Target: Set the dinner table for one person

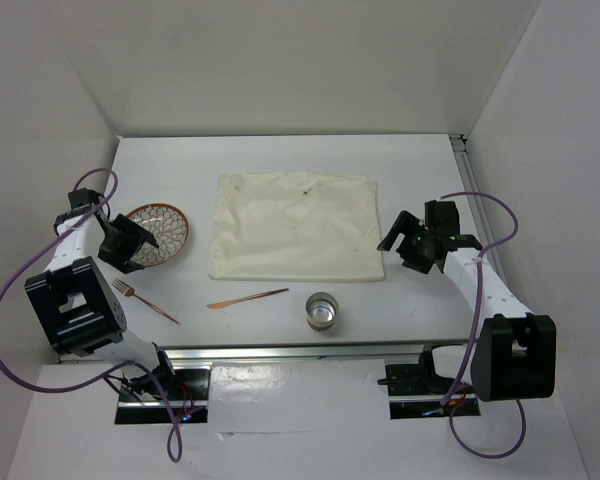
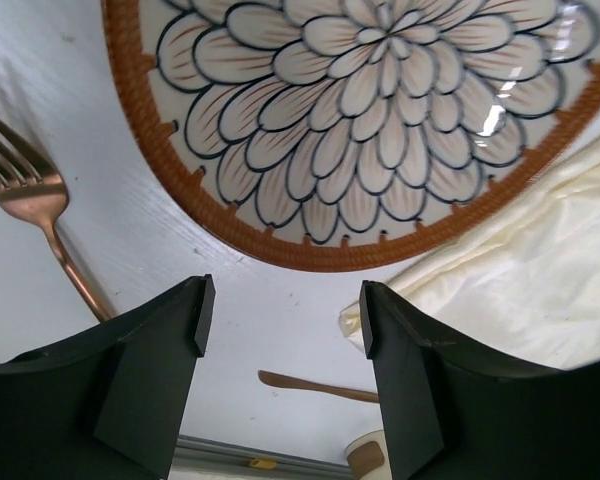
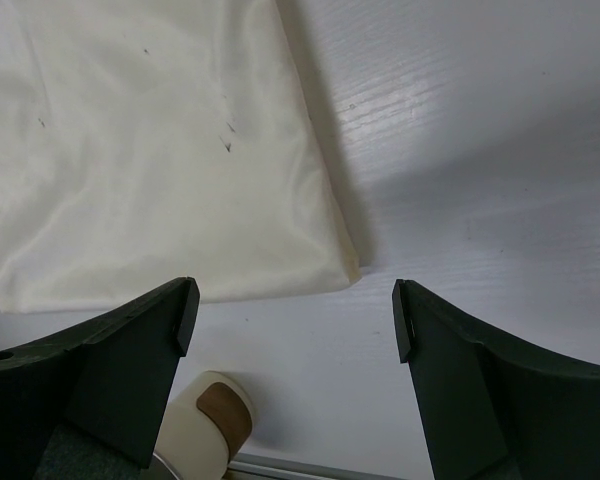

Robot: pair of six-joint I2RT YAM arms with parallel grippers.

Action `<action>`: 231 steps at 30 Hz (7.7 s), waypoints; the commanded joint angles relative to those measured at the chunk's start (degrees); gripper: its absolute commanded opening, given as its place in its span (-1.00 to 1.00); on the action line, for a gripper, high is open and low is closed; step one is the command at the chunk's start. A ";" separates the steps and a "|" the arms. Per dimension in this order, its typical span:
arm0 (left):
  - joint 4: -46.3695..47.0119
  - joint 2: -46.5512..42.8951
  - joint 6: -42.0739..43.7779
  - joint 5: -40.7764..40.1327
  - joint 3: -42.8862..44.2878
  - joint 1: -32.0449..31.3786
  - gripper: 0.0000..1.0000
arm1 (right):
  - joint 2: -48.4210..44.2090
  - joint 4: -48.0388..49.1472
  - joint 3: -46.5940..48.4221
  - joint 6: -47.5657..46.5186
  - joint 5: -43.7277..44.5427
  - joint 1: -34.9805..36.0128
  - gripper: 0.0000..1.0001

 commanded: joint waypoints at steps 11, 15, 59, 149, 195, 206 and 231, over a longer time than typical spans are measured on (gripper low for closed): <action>4.63 7.98 -3.16 -0.47 -1.61 0.13 0.50 | 0.51 0.24 1.54 -1.29 -1.21 -0.36 0.81; 5.86 10.62 -5.00 -0.99 -0.12 0.13 0.42 | 0.51 0.24 1.54 -1.29 -1.21 -0.36 0.81; 16.49 21.09 0.09 24.24 30.03 -41.61 -1.00 | -5.20 -9.16 6.99 -3.40 2.22 -0.36 0.81; -11.90 -10.99 -3.34 -18.48 22.56 -34.76 0.66 | 59.21 -20.86 77.91 -11.05 12.42 7.65 -1.00; -3.46 -0.35 -10.81 -21.74 -10.75 -0.92 0.39 | 29.08 -20.32 52.51 -13.87 11.27 10.01 0.75; -1.61 8.52 -9.75 -19.01 -8.82 0.13 0.21 | 30.13 -24.45 54.45 -12.28 15.75 13.35 0.75; 0.94 -2.48 10.36 -23.85 14.28 -27.63 -1.00 | 24.59 -24.98 49.27 -10.70 17.51 13.88 0.75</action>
